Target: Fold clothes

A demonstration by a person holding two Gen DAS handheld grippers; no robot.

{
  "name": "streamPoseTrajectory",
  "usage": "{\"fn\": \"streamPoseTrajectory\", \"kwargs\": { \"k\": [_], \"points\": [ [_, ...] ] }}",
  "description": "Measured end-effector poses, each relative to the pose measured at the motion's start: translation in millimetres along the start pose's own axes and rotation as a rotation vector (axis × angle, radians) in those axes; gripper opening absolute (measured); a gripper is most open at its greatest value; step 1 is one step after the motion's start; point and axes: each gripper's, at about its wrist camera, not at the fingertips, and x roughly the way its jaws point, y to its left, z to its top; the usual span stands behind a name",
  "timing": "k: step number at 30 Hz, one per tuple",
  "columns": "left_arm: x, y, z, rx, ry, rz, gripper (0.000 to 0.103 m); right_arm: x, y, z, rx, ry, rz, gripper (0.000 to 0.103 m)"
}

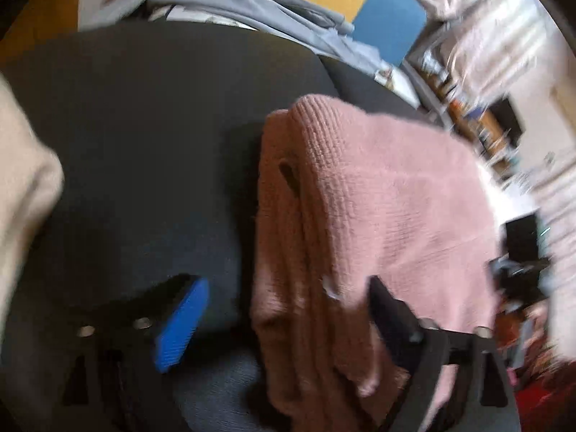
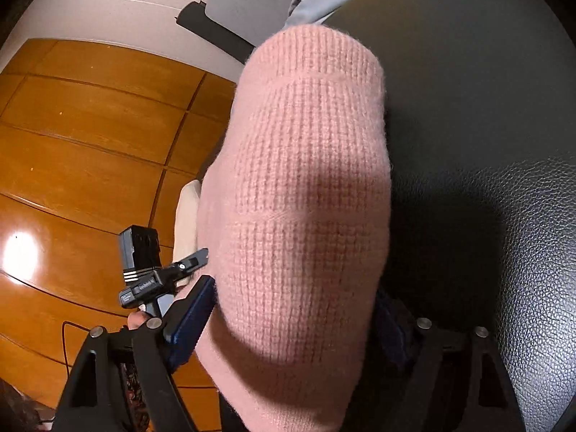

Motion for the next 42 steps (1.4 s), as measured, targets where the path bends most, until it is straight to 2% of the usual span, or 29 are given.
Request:
{"fn": "streamPoseTrajectory", "kwargs": {
  "k": [1,8,14,15,16,17,19,21,24,28,29,33,37,42],
  "points": [
    [4,-2,2,0.008,-0.001,0.029,0.103,0,0,-1,-0.003,0.004,0.0,0.083],
    [17,-10,5,-0.024,-0.069,-0.027,0.103,-3,4,-9,-0.021,0.012,-0.012,0.083],
    [29,-25,6,-0.011,-0.12,-0.103,0.086,-7,8,-17,-0.033,0.005,-0.017,0.084],
    [30,-27,6,-0.007,-0.124,-0.12,0.076,-7,8,-19,-0.036,0.005,-0.017,0.084],
    [32,-28,6,-0.003,-0.127,-0.137,0.065,-7,9,-19,-0.038,0.005,-0.018,0.082],
    [34,-31,5,-0.015,-0.129,-0.156,0.06,-7,9,-20,-0.042,0.006,-0.023,0.079],
    [38,-34,6,-0.032,-0.149,-0.172,0.05,-8,8,-22,-0.049,0.008,-0.041,0.065],
    [42,-40,5,-0.039,-0.176,-0.169,0.046,-8,7,-22,-0.05,0.012,-0.047,0.058],
    [40,-46,3,-0.062,-0.207,-0.155,0.041,-10,7,-18,-0.054,0.02,-0.061,0.053],
    [33,-65,0,-0.048,-0.268,-0.104,0.038,-17,29,-15,-0.118,0.022,-0.07,0.048],
    [20,-58,-15,-0.053,-0.282,-0.113,0.037,-19,36,-14,-0.137,0.022,-0.069,0.047],
    [-3,-50,-35,-0.141,-0.372,-0.212,0.037,-26,65,-9,-0.215,0.03,-0.066,0.046],
    [-50,-11,-70,-0.206,-0.477,-0.205,0.037,-4,116,0,-0.347,0.097,-0.041,0.046],
    [-104,33,-85,-0.298,-0.605,-0.154,0.037,44,186,6,-0.495,0.195,0.025,0.045]
  ]
}}
